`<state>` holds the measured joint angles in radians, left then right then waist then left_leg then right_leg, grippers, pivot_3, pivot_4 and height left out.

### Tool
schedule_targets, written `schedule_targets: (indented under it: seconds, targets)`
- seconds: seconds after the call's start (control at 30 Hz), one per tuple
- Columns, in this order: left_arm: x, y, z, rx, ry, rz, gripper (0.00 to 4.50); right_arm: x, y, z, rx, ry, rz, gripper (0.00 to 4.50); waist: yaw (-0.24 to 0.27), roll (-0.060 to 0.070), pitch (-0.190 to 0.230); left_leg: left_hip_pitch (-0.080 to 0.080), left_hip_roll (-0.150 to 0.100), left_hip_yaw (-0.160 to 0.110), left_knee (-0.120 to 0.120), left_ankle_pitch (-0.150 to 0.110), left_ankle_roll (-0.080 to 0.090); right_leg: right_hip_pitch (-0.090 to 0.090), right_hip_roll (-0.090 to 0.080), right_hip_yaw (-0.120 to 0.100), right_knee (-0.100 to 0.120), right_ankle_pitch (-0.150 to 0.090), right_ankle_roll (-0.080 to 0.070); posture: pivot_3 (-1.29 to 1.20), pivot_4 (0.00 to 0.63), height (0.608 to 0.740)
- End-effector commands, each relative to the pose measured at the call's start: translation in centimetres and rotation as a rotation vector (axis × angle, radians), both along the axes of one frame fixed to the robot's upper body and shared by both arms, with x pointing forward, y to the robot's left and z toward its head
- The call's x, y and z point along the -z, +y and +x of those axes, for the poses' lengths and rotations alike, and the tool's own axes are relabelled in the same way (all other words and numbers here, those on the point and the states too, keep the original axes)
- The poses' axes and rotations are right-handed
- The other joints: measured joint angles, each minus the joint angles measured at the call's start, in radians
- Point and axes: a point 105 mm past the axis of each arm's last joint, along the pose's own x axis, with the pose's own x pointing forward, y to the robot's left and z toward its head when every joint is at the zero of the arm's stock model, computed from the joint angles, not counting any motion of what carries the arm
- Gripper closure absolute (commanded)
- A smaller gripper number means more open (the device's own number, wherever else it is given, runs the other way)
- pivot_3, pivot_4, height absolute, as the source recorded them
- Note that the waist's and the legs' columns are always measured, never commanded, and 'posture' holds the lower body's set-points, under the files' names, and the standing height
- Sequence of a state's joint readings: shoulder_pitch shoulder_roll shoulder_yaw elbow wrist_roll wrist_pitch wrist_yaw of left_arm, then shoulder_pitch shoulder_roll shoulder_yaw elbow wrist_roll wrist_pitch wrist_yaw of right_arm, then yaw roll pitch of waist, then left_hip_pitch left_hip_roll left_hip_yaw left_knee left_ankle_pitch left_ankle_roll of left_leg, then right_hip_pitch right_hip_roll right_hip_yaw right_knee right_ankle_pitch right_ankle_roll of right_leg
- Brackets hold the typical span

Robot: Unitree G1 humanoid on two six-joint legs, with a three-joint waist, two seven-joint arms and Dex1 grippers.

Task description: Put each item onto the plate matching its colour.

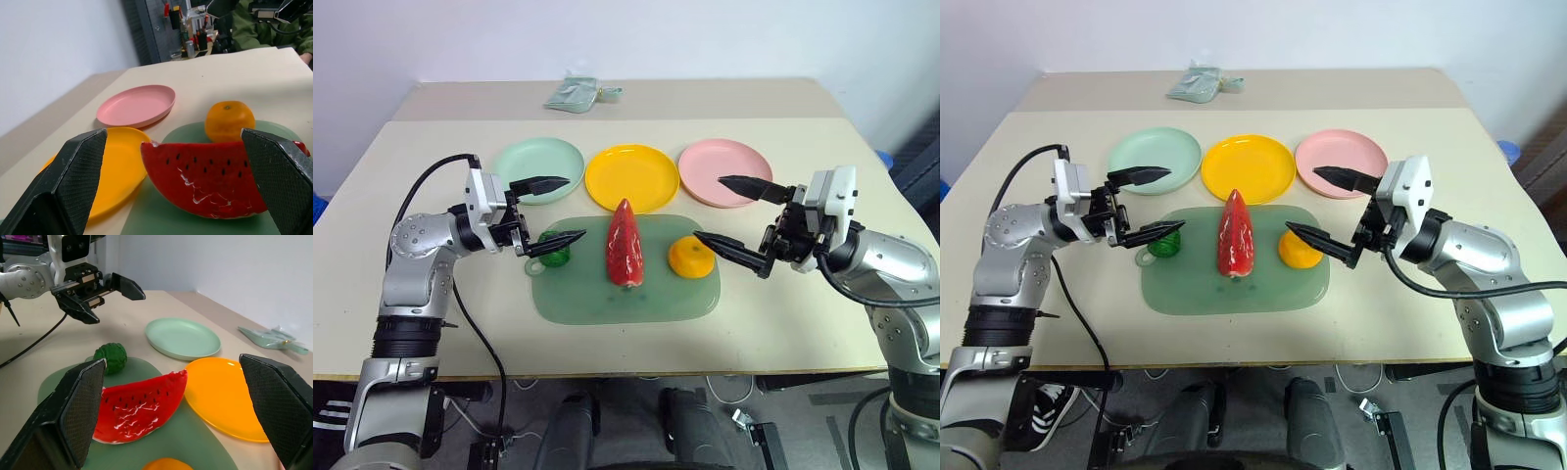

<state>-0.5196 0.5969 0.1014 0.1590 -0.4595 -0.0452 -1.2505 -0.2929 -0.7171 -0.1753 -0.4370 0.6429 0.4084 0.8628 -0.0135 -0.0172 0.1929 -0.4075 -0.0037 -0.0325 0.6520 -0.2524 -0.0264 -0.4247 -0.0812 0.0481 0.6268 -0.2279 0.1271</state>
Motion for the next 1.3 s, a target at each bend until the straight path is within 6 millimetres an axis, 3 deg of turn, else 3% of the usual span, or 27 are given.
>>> schedule_targets:
  seconds: [0.03, 0.43, 0.7, 0.93, 1.3]
  targets:
    - [-0.4, 0.1, 0.1, 0.001, -0.055, 0.016, 0.00, -1.7, -0.2, -0.3, 0.004, -0.067, -0.001, 0.06, 0.001, 0.000, 0.000, 0.000, 0.000, 0.000, 0.000, 0.000, 0.000, 0.000, 0.000, 0.000, 0.000, 0.000, 0.000, 0.00, 0.150, 0.740]
    - [-0.4, 2.8, -0.1, -0.080, -0.042, 0.024, 0.00, -2.1, 0.8, 0.3, -0.047, -0.075, -0.009, 0.06, -0.001, 0.000, 0.000, 0.000, 0.000, 0.000, 0.000, 0.000, 0.000, 0.000, 0.000, 0.000, 0.000, 0.000, 0.000, 0.00, 0.150, 0.740]
    - [0.2, 5.0, -1.1, -0.032, 0.117, 0.052, 0.00, -2.9, 2.3, 0.2, -0.146, -0.027, -0.057, 0.06, 0.000, 0.000, 0.000, 0.000, 0.000, 0.000, 0.000, 0.000, 0.000, 0.000, 0.000, 0.000, 0.000, 0.000, 0.000, 0.00, 0.150, 0.740]
    - [-0.1, 3.9, -0.2, -0.064, 0.098, 0.069, 0.00, -3.2, 3.0, -0.8, -0.267, 0.084, -0.138, 0.06, -0.001, 0.000, 0.000, 0.000, 0.000, 0.000, 0.000, 0.000, 0.000, 0.000, 0.000, 0.000, 0.000, 0.000, 0.000, 0.00, 0.150, 0.740]
    - [3.3, 2.7, 0.2, -0.101, 0.164, 0.241, 0.00, -2.4, 4.4, -0.9, -0.312, 0.104, -0.157, 0.06, 0.001, 0.000, 0.000, -0.001, 0.000, 0.000, 0.000, 0.000, 0.000, -0.002, 0.000, 0.000, 0.000, 0.000, 0.000, 0.00, 0.150, 0.740]
